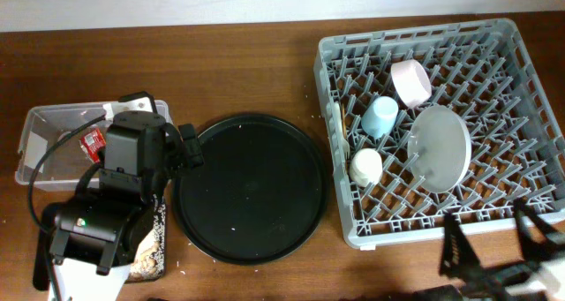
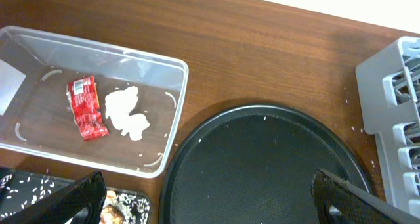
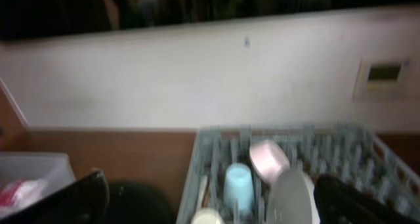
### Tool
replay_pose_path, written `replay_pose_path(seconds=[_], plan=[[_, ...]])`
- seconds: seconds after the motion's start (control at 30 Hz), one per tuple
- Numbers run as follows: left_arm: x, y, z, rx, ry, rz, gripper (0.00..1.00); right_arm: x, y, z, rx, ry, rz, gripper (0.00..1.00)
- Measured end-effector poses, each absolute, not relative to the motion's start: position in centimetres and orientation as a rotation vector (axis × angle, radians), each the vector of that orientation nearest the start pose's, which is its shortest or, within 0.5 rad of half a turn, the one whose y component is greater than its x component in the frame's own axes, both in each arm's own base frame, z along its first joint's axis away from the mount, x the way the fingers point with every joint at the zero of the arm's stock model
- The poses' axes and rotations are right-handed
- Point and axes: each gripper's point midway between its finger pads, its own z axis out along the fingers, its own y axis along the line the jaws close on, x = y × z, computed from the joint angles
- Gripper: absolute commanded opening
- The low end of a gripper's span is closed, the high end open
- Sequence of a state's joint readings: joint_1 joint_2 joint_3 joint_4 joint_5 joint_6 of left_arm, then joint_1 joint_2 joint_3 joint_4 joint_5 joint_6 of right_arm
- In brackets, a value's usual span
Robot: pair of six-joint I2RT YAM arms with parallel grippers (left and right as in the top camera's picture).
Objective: Sort waste into correct bins and load items into the dishwasher rack
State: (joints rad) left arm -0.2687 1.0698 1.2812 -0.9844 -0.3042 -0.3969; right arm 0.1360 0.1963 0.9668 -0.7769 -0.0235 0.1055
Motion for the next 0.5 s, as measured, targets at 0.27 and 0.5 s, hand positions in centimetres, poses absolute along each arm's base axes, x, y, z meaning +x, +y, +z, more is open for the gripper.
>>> replay_pose_path(seconds=[0.27,0.5], plan=[[29.4,-2.7,28.9,-0.295,2.281,0.017,0.99,20.5,3.7,29.7,-0.074,1.422,0.236,0.99],[29.4,-2.7,28.9,-0.295,2.281,0.016,0.99,23.3,4.0,22.9,-0.078,1.481,0.240,0.99]])
